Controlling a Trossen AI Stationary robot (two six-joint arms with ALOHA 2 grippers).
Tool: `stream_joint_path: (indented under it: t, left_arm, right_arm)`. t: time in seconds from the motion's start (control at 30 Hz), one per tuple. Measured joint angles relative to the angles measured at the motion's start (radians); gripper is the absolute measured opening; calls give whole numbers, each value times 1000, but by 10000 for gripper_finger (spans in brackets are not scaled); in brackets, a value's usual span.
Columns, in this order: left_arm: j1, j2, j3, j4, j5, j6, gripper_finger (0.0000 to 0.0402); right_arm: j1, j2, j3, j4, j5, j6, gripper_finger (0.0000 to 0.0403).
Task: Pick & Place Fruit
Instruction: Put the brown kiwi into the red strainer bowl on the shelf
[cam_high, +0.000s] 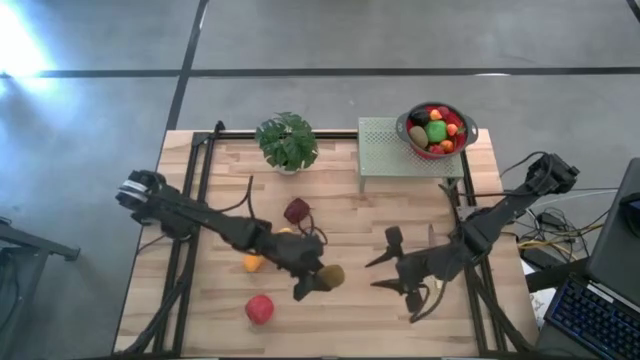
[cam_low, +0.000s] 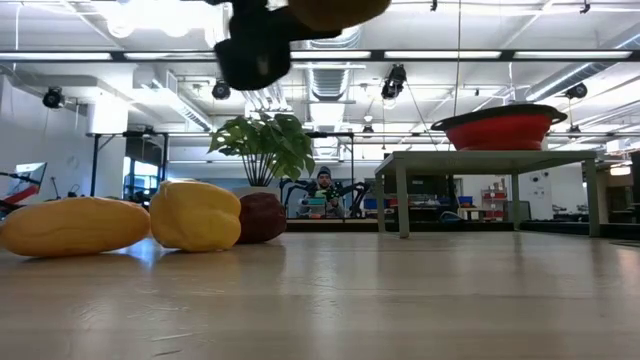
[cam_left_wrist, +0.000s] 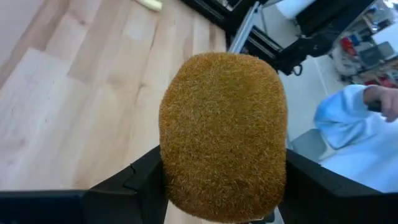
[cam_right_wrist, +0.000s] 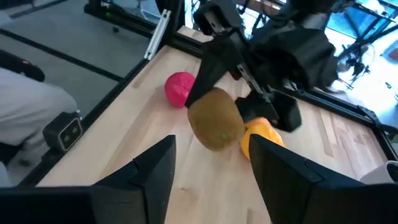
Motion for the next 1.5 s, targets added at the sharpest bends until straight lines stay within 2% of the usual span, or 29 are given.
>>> stream_joint_path:
  t: [0.2,0.4,0.6,0.97,1.33,1.5]
  left_arm:
    - [58,0,3,45,112,9,232]
    - [69,1,18,76,137,7,232]
    - [72,1,44,105,147,34,232]
    - [84,2,65,102,200,70,232]
    - [87,2,67,105,211,109,233]
    - [89,2,67,105,209,117,246]
  right_arm:
    - [0,84,101,-90,4,-6,249]
    - [0,171,214,-200,102,-37,291]
    - [-2,250,298,-218,135,-84,305]
    - [-39,337,401,-253,124,-132,278]
    - [-61,338,405,-264,117,-129,227]
    - [-62,336,405,-275,121,-125,220]
